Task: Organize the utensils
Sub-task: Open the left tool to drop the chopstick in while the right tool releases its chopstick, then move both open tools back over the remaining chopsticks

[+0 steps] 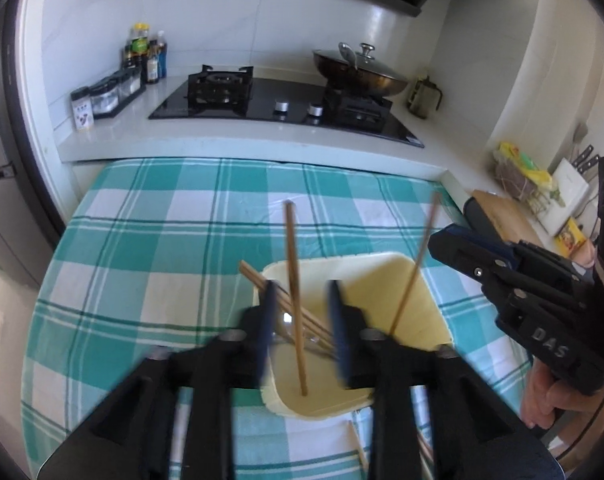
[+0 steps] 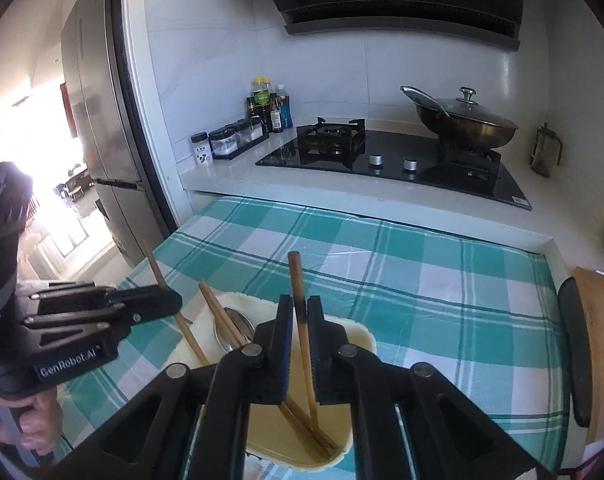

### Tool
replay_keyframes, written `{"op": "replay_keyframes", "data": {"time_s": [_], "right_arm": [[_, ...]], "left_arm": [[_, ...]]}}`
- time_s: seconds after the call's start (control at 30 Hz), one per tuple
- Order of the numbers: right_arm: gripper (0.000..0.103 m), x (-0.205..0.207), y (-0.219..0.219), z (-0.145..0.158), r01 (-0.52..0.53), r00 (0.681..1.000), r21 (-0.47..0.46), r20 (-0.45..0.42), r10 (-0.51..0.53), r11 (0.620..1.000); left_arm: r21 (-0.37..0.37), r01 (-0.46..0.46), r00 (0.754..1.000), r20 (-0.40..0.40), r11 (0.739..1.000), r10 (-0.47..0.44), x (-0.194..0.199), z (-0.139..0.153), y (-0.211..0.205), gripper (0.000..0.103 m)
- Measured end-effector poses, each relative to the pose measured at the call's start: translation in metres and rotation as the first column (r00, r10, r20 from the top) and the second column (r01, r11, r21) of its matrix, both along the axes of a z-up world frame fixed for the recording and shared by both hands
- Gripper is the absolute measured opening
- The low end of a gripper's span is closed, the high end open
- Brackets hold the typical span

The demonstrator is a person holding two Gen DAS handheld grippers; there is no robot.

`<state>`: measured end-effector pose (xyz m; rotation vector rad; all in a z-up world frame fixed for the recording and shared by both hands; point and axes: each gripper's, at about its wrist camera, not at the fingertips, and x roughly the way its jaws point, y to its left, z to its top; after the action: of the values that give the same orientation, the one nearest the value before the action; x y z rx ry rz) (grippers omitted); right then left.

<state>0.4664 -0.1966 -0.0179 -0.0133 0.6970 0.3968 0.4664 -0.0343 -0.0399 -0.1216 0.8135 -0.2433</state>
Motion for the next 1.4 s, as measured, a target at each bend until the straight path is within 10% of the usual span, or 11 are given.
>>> {"op": "replay_keyframes", "data": {"time_s": [0.07,0.3,0.7,1.4], "right_arm": [[0.041,-0.009,-0.005,0.008,0.019,0.999,0.041,0.026,-0.020,0.999],[0.051,-0.089,-0.045,0.030,0.058,0.992,0.003,0.113,-0.058,0.998],[0.052,-0.265,-0.162,-0.142,0.337,0.927,-0.197,-0.102,-0.361,0.921],[0.057,-0.280,-0.173,-0.171,0.379,0.894,-0.211,-0.167,-0.415,0.901]], "left_arm": [[0.005,-0.014,0.999,0.030,1.000,0.013,-0.013,0.006,0.007,0.066],[0.060,-0.011,1.000,-0.014,0.998,0.012,-0.103,-0.023,0.044,0.089],[0.132,-0.075,0.991,-0.098,0.988,0.088,-0.209,-0.148,0.018,0.089],[0.220,-0.063,0.988,-0.124,0.974,0.092,-0.208,-0.176,-0.002,0.103]]}}
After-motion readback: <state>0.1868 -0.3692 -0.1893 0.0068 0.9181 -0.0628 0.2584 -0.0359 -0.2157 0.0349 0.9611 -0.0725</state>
